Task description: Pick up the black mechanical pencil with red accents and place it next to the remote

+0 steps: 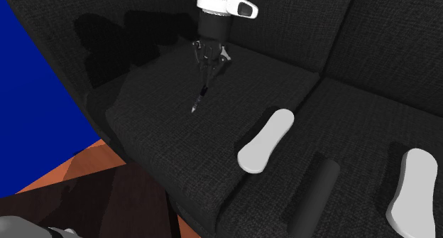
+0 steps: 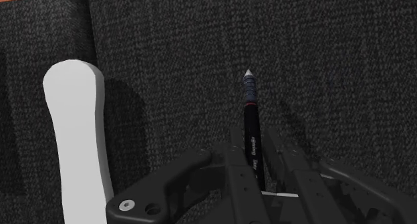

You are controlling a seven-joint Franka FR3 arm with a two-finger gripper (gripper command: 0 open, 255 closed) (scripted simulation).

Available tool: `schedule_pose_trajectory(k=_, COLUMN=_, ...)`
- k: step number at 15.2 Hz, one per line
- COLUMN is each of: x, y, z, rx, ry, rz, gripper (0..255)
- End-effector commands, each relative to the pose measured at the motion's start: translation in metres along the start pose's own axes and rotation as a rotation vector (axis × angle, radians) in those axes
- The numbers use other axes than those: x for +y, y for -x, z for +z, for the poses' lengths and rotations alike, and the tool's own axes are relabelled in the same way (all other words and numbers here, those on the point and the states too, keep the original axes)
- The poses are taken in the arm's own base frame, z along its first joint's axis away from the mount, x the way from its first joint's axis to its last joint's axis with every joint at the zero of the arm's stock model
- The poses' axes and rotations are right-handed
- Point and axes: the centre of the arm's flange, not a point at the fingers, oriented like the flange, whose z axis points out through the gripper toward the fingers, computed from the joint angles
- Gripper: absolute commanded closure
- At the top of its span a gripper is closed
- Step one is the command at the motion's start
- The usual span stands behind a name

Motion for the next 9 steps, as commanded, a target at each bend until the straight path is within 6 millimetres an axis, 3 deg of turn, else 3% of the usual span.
schedule_pose_trajectory(k=1, x=0.027, y=-0.003, z=0.0, rx=0.0, ry=0.0, rz=-0.002, gripper=255)
schedule_pose_trajectory(k=9, x=0.132, y=-0.014, z=0.002, rx=0.0, ry=0.0, rz=-0.002, gripper=255)
